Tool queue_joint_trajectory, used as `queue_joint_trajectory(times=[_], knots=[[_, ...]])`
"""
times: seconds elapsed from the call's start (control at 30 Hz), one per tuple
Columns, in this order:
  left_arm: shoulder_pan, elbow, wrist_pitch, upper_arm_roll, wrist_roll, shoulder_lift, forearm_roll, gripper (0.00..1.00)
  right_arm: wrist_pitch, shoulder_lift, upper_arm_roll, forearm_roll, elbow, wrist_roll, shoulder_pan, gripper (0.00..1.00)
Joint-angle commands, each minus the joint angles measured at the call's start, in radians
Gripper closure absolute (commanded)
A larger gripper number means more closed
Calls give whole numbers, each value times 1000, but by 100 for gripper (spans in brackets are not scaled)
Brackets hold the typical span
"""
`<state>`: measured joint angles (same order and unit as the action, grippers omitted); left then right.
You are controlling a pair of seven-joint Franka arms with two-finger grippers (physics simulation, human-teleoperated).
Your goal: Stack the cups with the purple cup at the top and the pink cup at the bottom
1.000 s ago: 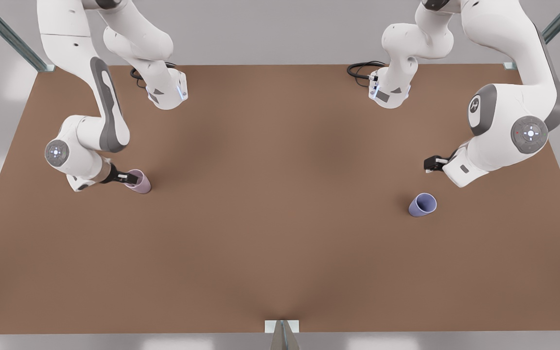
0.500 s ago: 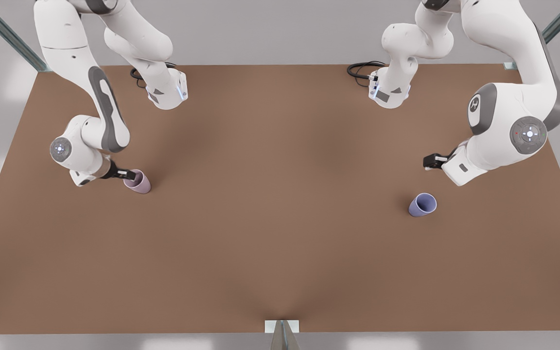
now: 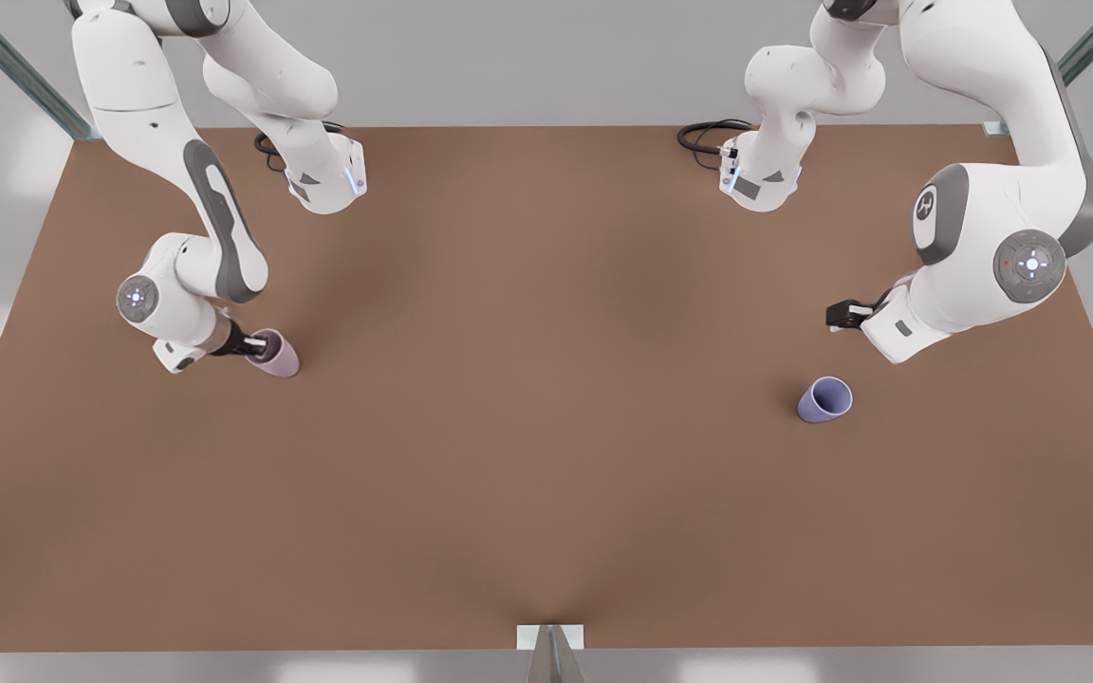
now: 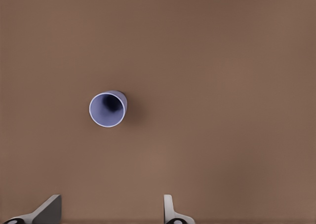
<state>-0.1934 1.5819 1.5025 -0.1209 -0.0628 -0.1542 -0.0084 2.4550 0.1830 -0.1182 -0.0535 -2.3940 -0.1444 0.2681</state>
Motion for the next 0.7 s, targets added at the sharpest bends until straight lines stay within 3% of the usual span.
queue_joint_trajectory(times=[0.0, 0.17, 0.43, 0.57, 0.63, 0.67], knots=[[0, 0, -1, 0, -3, 1, 1, 0, -11, -3, 0, 6, 21, -41, -3, 79], [0, -2, -1, -2, -3, 2, 1, 0, -218, 69, -4, 6, 288, -14, -67, 79], [2, 0, 16, -8, 0, -16, 8, 0, -560, 361, -6, 3, 895, 538, -441, 79], [22, -111, 54, -69, -23, -180, 1, 0, -771, 682, -8, -57, 1466, 919, -648, 79], [28, -111, 71, -69, -25, -203, 1, 0, -731, 829, 0, -63, 1655, 997, -742, 79], [51, -111, 90, -69, -28, -215, 2, 0, -642, 857, -3, -66, 1661, 1003, -767, 79]])
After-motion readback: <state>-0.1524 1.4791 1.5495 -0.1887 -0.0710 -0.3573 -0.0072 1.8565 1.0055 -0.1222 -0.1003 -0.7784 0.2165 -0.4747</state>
